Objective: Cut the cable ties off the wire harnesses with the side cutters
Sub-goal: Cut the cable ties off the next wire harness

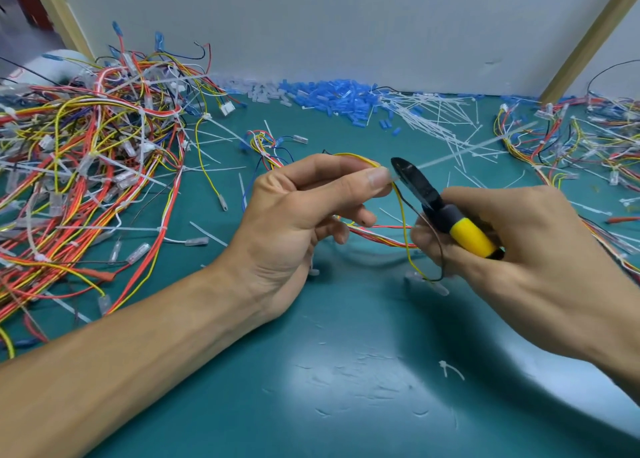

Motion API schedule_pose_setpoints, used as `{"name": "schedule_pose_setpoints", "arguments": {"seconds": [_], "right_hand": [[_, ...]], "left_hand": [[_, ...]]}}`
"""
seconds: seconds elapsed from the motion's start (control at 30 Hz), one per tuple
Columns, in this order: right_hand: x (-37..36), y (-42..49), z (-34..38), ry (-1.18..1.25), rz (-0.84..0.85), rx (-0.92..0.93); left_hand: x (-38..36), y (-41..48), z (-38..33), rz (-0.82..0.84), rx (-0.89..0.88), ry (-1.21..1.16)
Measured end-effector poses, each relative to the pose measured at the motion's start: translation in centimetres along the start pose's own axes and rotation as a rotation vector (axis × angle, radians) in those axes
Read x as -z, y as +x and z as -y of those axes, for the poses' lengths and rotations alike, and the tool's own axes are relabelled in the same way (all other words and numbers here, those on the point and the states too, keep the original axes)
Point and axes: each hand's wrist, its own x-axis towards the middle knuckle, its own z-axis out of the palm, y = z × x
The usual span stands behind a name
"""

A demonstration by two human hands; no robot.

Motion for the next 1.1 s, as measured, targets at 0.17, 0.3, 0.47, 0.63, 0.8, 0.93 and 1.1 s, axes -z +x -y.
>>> {"name": "schedule_pose_setpoints", "arguments": {"seconds": [0.17, 0.3, 0.47, 0.63, 0.8, 0.93, 1.1], "right_hand": [[0.0, 0.0, 0.1, 0.041, 0.000, -0.028], [-0.1, 0.1, -0.1, 0.045, -0.019, -0.014], [0.3, 0.3, -0.7, 0.101, -0.082, -0.028], [0.5, 0.7, -1.4, 0.263, -0.183, -0.095], [0.6, 0.9, -1.3, 0.382, -0.170, -0.134], [0.9, 1.1, -1.0, 0.338, -0.144, -0.090], [0.6, 1.1, -1.5, 0.496, -0.210, -0.118]], "left_hand": [[0.1, 0.0, -0.1, -0.003, 0.002, 0.005], [0.0, 0.0, -0.1, -0.003, 0.010, -0.009], [0.0, 0.2, -0.3, 0.008, 0.045, -0.011], [-0.4, -0.5, -0.7, 0.223, -0.049, 0.242], [-1.8, -2.2, 0.0, 0.348, -0.446, 0.900], [-1.6, -1.9, -0.5, 0.337, -0.546, 0.984], [-2.0, -2.0, -0.7, 0.305, -0.666, 1.036]]}}
